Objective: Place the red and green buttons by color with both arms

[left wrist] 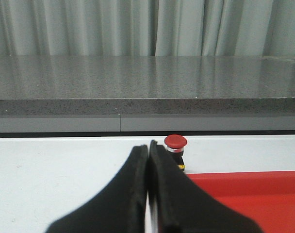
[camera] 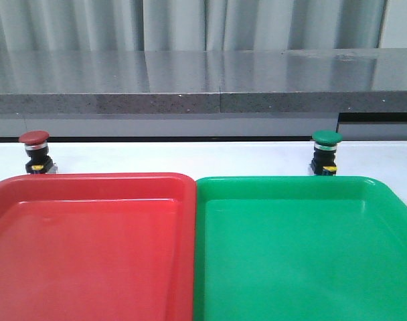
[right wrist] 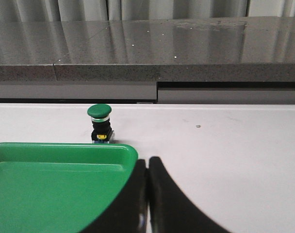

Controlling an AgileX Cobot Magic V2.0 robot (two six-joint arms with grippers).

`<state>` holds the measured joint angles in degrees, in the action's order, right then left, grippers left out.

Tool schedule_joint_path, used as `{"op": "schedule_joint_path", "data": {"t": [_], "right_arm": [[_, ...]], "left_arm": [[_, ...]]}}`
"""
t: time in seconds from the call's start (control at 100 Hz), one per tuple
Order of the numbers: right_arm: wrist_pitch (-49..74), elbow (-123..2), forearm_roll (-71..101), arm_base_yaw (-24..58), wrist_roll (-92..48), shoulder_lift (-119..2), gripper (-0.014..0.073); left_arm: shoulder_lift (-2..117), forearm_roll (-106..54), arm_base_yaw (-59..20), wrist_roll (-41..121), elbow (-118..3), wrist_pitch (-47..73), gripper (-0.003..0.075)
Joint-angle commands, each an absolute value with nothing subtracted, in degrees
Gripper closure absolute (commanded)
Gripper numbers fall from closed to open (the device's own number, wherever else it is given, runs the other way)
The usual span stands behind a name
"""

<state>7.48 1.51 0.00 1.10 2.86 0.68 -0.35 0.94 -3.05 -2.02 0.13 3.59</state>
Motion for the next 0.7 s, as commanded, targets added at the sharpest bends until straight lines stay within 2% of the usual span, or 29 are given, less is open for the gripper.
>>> {"op": "schedule_joint_path", "data": {"t": [0.0, 0.35, 0.52, 0.69], "right_arm": [[2.6, 0.7, -0.4, 0.7, 2.7, 1.7, 0.0703], [2.6, 0.7, -0.4, 0.7, 2.7, 1.7, 0.0703], [2.6, 0.7, -0.4, 0.7, 2.7, 1.7, 0.0703], [2.6, 0.7, -0.4, 0.7, 2.7, 1.7, 0.0703]], "left_arm": [[-1.9, 0.9, -3.0, -2.6, 2.5, -0.8, 0.0739], [-1.9, 0.8, -3.0, -2.6, 1.3, -1.3, 0.0739], [-0.3, -2.6, -3.0, -2.6, -3.7, 0.0, 0.0739], [6.4, -3.5, -3.0, -2.6, -11.6, 7.2, 0.0739]]}}
